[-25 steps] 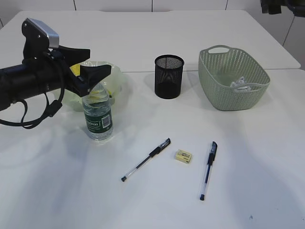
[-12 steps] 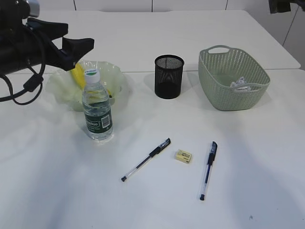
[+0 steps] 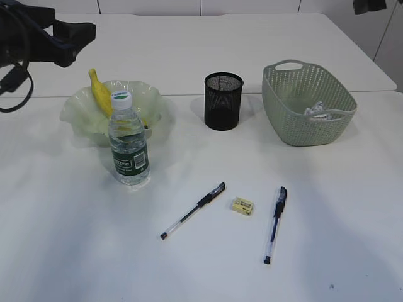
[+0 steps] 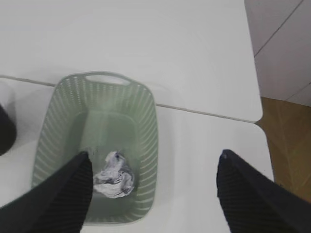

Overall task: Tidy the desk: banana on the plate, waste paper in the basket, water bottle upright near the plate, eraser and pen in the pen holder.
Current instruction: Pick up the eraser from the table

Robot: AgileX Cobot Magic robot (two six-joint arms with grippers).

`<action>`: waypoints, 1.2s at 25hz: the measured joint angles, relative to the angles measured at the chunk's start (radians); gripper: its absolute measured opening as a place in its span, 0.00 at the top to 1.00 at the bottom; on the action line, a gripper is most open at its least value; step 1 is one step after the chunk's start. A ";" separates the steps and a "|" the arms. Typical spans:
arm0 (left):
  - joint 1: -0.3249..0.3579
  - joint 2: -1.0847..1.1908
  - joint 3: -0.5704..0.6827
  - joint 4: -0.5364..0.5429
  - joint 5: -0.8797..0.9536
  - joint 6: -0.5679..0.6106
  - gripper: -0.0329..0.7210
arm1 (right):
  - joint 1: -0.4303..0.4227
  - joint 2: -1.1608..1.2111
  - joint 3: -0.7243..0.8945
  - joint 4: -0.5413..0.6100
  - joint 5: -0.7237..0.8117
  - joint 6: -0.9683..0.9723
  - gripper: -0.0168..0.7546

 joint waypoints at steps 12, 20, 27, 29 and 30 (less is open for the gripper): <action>0.000 -0.155 0.000 -0.058 0.232 -0.002 0.18 | 0.076 -0.002 0.000 0.251 0.171 -0.284 0.22; 0.000 -0.262 0.000 -0.058 0.334 -0.002 0.18 | 0.097 -0.002 0.000 0.379 0.326 -0.506 0.22; 0.000 -0.338 0.000 -0.058 0.447 -0.002 0.18 | 0.111 -0.002 0.000 0.408 0.409 -0.554 0.22; 0.000 -0.363 0.000 -0.058 0.495 -0.002 0.18 | 0.111 -0.002 0.000 0.410 0.425 -0.582 0.22; 0.000 -0.376 0.000 -0.058 0.511 -0.002 0.18 | 0.111 -0.003 0.000 0.421 0.440 -0.603 0.22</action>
